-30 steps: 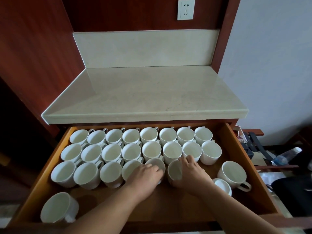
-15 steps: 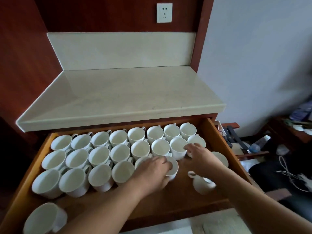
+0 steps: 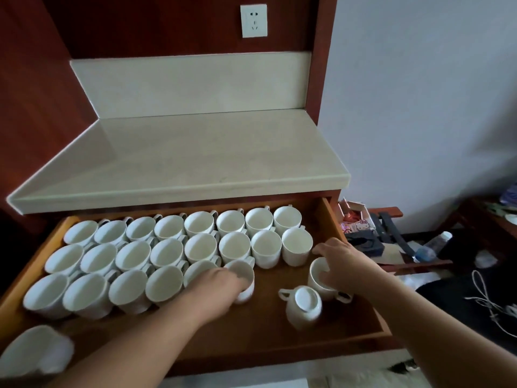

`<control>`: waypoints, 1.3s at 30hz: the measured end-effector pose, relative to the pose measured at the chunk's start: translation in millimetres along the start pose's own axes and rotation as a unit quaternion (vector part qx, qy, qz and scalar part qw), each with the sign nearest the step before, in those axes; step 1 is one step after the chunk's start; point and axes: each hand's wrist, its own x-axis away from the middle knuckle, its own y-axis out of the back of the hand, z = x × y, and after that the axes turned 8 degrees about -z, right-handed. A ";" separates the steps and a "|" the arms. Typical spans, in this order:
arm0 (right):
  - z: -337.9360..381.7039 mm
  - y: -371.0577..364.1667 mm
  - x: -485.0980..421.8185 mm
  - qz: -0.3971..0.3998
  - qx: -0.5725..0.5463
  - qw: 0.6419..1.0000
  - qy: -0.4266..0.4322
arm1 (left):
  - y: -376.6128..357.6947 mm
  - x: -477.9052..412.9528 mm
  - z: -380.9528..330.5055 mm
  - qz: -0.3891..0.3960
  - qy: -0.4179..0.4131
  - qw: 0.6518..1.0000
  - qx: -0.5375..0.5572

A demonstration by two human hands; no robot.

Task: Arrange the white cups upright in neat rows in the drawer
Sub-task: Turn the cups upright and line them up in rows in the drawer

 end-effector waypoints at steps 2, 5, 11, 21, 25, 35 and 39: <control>-4.3 -3.2 -4.7 0.061 0.033 0.997 0.039 | 6.5 1.5 -8.0 0.007 0.023 1.000 -0.002; -9.9 -5.3 -8.6 0.113 0.062 0.989 0.078 | 7.4 1.3 -21.6 -0.012 0.070 0.997 0.025; -20.5 -9.6 -12.3 0.120 0.119 0.977 0.131 | 5.2 -23.6 -59.9 -0.099 0.048 0.983 0.147; -21.6 -18.3 -13.9 0.075 0.126 0.978 0.147 | 6.1 -64.8 -125.2 0.040 0.052 0.990 0.128; -21.5 -18.7 -15.1 0.078 0.122 0.980 0.135 | 0.8 -69.3 -125.1 0.040 0.053 0.993 0.098; -19.2 14.0 -22.6 0.079 -0.028 0.992 0.091 | 34.4 -35.8 -70.2 -0.047 0.178 0.930 0.320; -2.9 47.7 -24.8 0.035 -0.358 0.933 -0.027 | 52.0 -27.5 -38.3 -0.156 0.282 0.702 0.635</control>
